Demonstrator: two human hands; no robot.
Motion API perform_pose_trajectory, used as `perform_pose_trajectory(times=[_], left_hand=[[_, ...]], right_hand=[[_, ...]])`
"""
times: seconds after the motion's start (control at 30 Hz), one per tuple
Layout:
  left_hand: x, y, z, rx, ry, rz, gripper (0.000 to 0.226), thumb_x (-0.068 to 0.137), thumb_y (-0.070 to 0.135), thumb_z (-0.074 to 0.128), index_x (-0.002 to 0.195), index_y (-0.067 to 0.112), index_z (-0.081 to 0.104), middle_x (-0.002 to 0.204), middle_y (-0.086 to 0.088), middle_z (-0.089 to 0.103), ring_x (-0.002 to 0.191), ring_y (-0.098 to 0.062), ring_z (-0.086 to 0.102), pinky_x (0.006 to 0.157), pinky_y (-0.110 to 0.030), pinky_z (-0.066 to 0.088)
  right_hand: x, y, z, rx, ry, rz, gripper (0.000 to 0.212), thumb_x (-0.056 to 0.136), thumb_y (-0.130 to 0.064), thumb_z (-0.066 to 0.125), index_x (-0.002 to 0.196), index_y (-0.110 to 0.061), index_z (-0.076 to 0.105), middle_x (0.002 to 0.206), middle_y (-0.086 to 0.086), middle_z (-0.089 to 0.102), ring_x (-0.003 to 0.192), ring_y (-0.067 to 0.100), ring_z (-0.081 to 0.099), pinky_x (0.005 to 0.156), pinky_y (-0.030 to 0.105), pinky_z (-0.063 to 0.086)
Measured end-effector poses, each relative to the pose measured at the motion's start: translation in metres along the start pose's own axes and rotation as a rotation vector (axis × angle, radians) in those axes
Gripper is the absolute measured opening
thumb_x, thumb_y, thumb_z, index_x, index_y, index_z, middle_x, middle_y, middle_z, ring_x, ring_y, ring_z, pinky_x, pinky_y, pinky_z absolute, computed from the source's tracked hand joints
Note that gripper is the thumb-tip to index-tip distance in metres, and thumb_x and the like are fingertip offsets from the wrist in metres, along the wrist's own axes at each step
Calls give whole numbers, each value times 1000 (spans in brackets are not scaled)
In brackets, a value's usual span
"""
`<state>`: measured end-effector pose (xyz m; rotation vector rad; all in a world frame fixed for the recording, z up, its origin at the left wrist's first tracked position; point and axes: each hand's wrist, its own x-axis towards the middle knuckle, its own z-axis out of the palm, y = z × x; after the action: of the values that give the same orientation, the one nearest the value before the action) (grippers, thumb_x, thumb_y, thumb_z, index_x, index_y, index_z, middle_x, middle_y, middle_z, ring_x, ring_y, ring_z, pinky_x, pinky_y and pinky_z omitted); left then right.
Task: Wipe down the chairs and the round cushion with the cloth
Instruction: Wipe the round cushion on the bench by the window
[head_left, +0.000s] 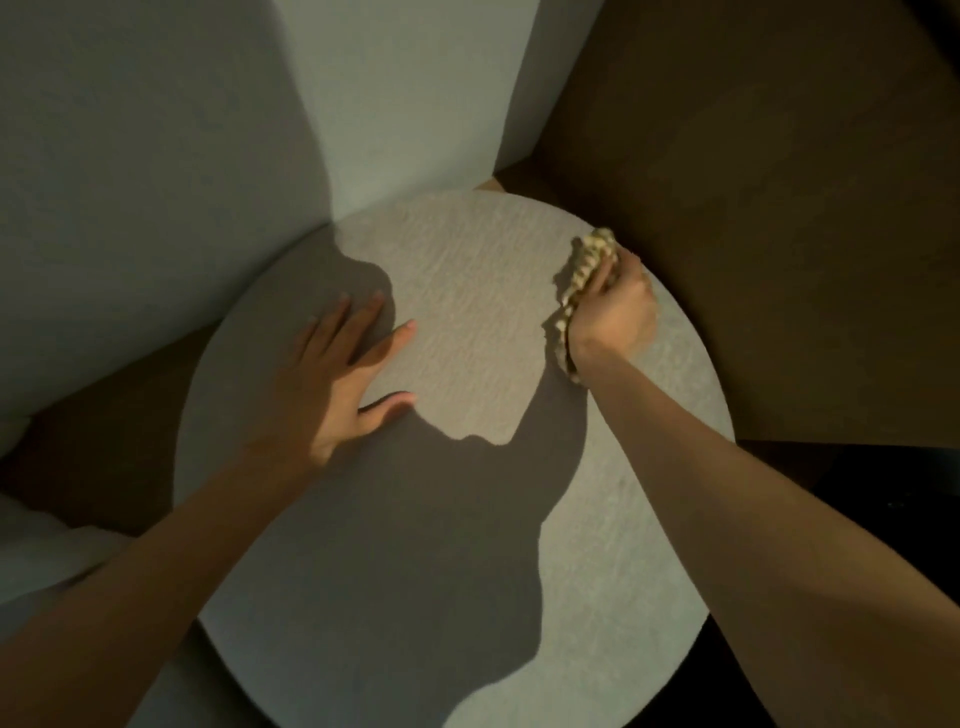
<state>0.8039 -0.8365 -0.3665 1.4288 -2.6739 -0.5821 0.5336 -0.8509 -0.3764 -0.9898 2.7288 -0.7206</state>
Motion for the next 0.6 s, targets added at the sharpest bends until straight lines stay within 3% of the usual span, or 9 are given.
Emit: perform_pose_trajectory(times=[0.13, 0.3, 0.47, 0.6], left_hand=[[-28, -10, 0, -41, 63, -163, 61, 88, 48, 34, 139, 17, 48, 148, -20, 37, 135, -45, 34, 105, -62, 29], [-75, -28, 5, -73, 96, -296, 59, 94, 47, 31, 147, 23, 33, 156, -11, 26, 143, -35, 23, 112, -54, 24], [-123, -28, 8, -245, 124, -492, 55, 98, 29, 48, 147, 9, 33, 156, -14, 22, 144, -35, 18, 113, -44, 25], [-154, -26, 9, -370, 93, -521, 56, 99, 26, 44, 150, 15, 24, 159, -2, 13, 147, -24, 11, 113, -35, 22]], right_hand=[[-14, -65, 28, 30, -236, -357, 32, 102, -32, 39, 124, -21, 59, 106, 1, 68, 95, 17, 62, 80, 30, 47], [-77, -122, 60, 7, -464, -740, 33, 100, -37, 40, 120, -23, 63, 115, 3, 67, 105, 25, 61, 83, 35, 44], [-135, -113, 57, 17, -537, -925, 33, 101, -35, 40, 123, -23, 62, 116, 3, 67, 106, 24, 61, 82, 37, 47], [-181, -82, 30, 65, -726, -1094, 31, 99, -30, 48, 124, -20, 63, 115, 7, 68, 103, 27, 63, 80, 37, 49]])
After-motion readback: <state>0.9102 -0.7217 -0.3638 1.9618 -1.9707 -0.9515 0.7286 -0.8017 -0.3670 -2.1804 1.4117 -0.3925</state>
